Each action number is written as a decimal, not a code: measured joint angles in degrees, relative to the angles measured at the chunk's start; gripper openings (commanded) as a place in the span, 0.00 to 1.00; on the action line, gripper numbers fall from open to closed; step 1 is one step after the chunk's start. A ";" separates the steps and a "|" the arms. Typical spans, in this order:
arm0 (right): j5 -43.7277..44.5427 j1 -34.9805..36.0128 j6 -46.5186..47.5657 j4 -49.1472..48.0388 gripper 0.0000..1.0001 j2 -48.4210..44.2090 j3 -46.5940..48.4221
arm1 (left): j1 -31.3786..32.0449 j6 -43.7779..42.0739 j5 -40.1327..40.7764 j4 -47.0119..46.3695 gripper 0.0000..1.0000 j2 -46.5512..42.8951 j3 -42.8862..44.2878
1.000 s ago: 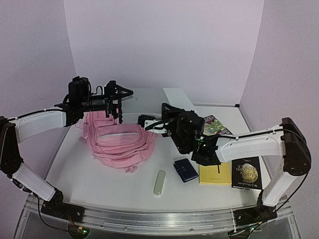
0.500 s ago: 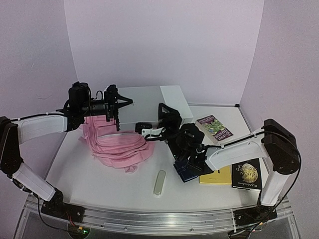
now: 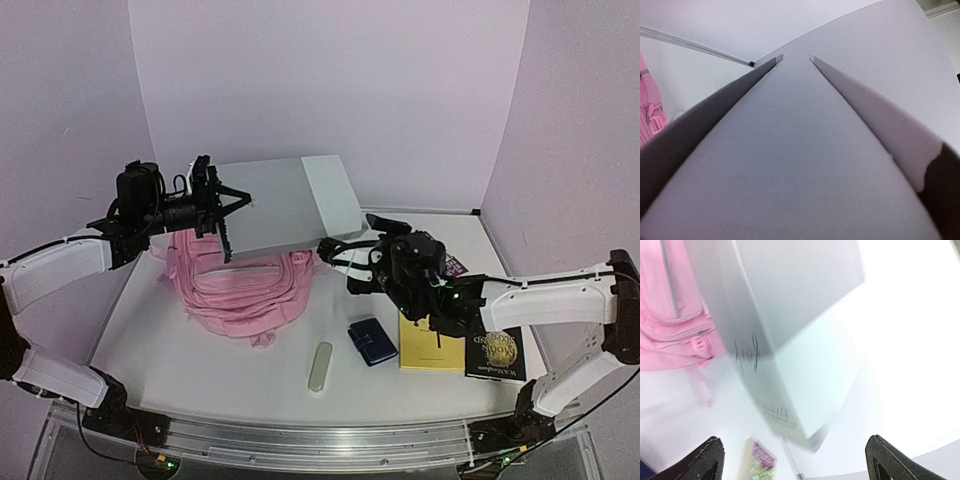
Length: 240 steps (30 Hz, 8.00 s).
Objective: Pack the student bag
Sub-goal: Pick up the book from the center of the board, then adjust the student bag at the center of the board.
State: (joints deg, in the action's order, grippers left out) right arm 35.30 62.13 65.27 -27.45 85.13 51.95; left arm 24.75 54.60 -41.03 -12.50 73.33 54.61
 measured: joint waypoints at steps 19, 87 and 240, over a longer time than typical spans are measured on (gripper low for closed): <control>-53.63 -24.38 -52.44 55.56 0.98 11.80 37.00 | -0.87 -4.68 27.48 22.99 0.13 -13.14 0.00; -65.24 -33.10 -96.09 40.72 0.68 53.35 55.93 | -0.98 5.23 45.78 41.01 0.12 -29.80 -7.56; -46.24 -11.06 -49.41 57.89 0.37 58.89 72.40 | -1.20 15.55 56.25 50.08 0.07 -48.10 -18.23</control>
State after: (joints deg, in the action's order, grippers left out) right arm -10.94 51.06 15.85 30.43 144.02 124.35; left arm 23.55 70.15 15.22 37.58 25.23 36.38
